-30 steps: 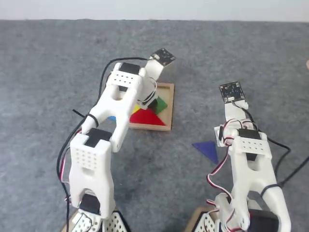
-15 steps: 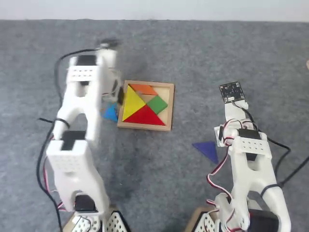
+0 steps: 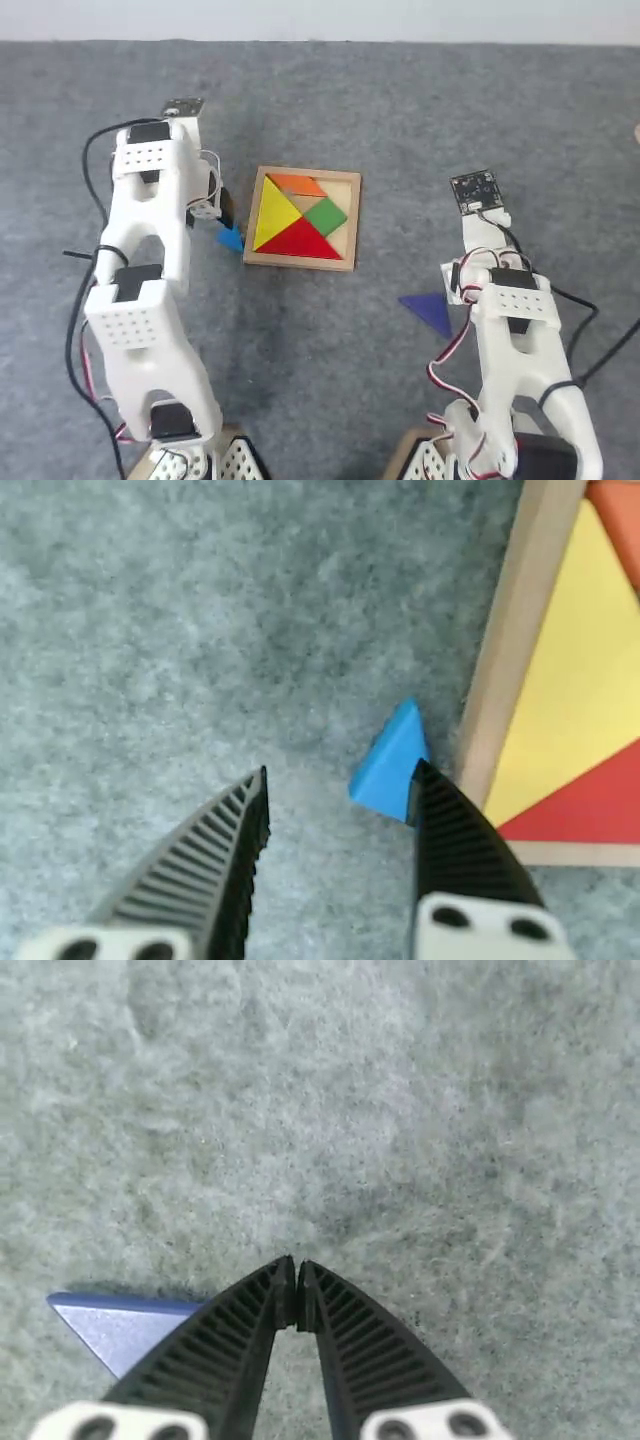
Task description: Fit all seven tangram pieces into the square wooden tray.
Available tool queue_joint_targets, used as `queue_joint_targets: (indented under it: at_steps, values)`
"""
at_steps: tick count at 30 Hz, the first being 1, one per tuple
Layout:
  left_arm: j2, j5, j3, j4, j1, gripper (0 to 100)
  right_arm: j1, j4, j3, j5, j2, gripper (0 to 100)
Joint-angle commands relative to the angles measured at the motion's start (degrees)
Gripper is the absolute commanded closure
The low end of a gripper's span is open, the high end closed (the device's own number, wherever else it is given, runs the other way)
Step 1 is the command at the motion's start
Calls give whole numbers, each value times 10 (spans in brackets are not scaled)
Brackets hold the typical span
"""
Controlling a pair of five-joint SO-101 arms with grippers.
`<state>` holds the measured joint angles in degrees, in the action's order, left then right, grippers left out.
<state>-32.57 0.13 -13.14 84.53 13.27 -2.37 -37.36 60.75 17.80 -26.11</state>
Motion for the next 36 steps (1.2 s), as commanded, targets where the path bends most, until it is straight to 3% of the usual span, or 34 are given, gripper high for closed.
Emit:
queue_joint_targets:
  at_steps: [1, 14, 22, 29, 36]
  values:
    - [4, 10, -20, 8, -32, 783, 6, 13, -3, 4, -18, 979]
    - [4, 29, -11, 3, -32, 783, 6, 11, -3, 4, -18, 979]
    - [4, 27, 87, -74, -35, 783, 7, 10, -2, 4, -18, 979]
    - [4, 25, 96, -77, -35, 784, 7, 10, -2, 4, -18, 979]
    - [4, 2, 103, -77, -36, 880, 6, 10, -2, 4, -18, 979]
